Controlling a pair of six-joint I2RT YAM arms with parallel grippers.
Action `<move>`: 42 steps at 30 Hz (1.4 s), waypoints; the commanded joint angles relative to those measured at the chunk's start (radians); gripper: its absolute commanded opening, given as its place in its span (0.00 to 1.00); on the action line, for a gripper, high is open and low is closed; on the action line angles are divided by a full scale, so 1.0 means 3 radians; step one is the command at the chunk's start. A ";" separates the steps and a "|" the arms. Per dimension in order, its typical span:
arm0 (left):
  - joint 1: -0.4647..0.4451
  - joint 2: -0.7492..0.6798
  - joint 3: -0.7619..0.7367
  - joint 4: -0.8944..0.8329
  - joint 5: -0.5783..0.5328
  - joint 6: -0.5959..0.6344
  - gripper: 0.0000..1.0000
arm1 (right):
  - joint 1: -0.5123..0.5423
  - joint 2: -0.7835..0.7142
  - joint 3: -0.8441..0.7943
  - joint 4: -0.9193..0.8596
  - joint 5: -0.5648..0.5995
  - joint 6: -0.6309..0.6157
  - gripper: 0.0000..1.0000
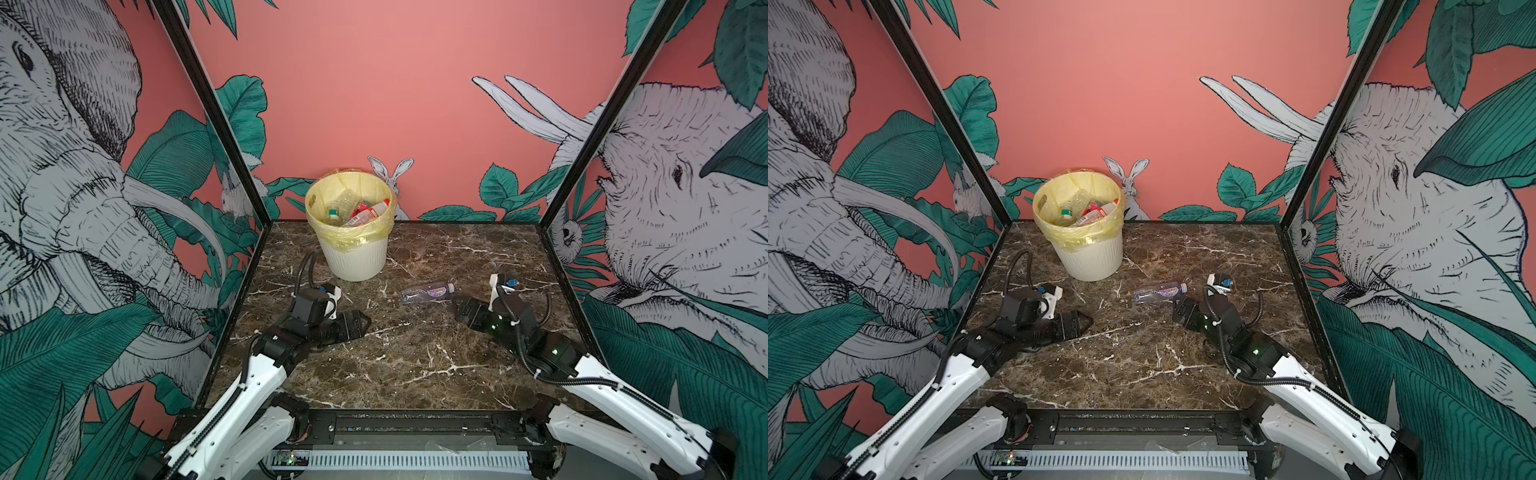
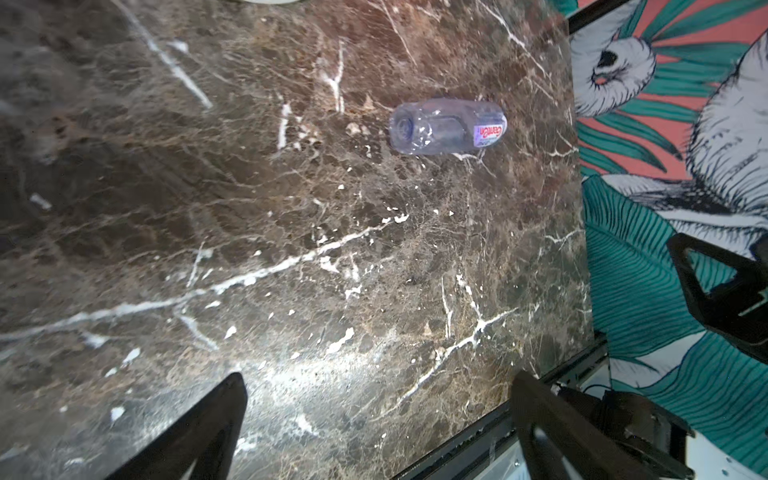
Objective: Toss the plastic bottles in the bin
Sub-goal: 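Withdraw the right arm while the left gripper reaches to the purple-labeled bottle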
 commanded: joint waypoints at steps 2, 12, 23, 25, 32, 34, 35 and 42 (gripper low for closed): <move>-0.0213 0.0395 0.0349 0.0177 -0.0250 0.0418 1.00 | -0.0039 -0.0336 -0.0250 -0.0244 0.0138 0.0133 0.99; -0.0712 0.1275 0.1003 0.0510 -0.0599 0.1526 1.00 | -0.0062 -0.1006 -0.0591 -0.0637 0.0228 0.0218 1.00; -0.0945 0.2232 0.1793 0.0607 -0.0398 0.2381 0.99 | -0.0068 -0.1265 -0.0617 -0.0888 0.0288 0.0198 0.99; -0.0945 0.2411 0.1958 0.0533 -0.0371 0.2482 0.99 | -0.0071 -0.1270 -0.0617 -0.0912 0.0289 0.0196 0.99; -0.0977 0.3017 0.2429 0.0375 -0.0488 0.2765 0.99 | -0.0078 -0.1248 -0.0675 -0.0895 0.0332 0.0165 0.99; -0.0977 0.3193 0.2574 0.0271 -0.0496 0.2810 0.99 | -0.0078 -0.1235 -0.0699 -0.0858 0.0336 0.0170 1.00; -0.0985 0.3275 0.2653 0.0199 -0.0491 0.2835 0.99 | -0.0080 -0.1231 -0.0709 -0.0846 0.0329 0.0175 1.00; -0.1038 0.3557 0.2829 0.0183 -0.0584 0.3001 0.99 | -0.0095 -0.1154 -0.0722 -0.0810 0.0374 0.0140 1.00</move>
